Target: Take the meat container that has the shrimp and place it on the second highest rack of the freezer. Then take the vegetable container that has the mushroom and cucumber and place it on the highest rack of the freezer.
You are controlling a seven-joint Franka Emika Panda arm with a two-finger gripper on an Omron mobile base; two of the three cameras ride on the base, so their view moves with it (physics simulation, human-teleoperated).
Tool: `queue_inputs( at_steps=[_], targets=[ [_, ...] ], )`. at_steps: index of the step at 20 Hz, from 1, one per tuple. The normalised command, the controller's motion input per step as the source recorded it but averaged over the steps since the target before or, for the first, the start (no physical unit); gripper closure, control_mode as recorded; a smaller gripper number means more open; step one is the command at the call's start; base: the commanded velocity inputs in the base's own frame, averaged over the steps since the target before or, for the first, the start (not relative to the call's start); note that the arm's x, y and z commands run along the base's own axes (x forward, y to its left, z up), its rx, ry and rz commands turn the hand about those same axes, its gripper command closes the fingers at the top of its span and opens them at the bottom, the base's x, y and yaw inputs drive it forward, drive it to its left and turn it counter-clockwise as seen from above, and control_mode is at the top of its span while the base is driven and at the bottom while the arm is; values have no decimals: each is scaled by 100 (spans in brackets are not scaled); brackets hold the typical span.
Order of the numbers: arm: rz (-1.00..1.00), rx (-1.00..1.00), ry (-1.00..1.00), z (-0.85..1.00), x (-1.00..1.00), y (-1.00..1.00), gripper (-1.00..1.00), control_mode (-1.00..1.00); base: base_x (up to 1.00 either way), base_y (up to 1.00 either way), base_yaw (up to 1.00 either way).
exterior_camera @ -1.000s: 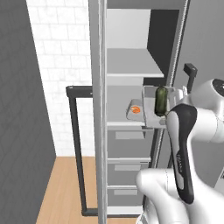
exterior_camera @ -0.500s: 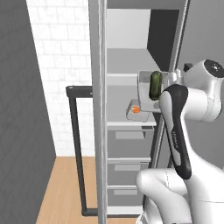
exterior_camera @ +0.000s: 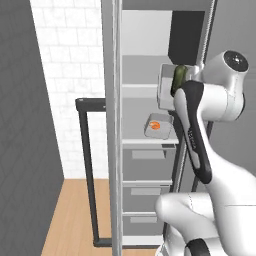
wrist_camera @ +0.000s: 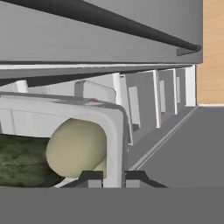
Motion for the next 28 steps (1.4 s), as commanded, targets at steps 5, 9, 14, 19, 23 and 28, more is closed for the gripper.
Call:
queue_inputs(
  at_steps=[5, 9, 14, 19, 23, 28],
  targets=[
    [-11, 0, 0, 22, 49, 0, 100, -100, 0, 0, 0],
    [-9, 0, 0, 26, 62, 0, 100, -100, 0, 0, 0],
    [-5, 0, 0, 25, 70, 0, 100, -100, 0, 0, 0],
    [-1, 0, 0, 13, 81, 0, 100, -100, 0, 0, 0],
    [0, 0, 0, 0, 91, -10, 100, -100, 0, 0, 0],
    [0, 0, 0, 0, 90, -18, 100, -100, 0, 0, 0]
  ],
)
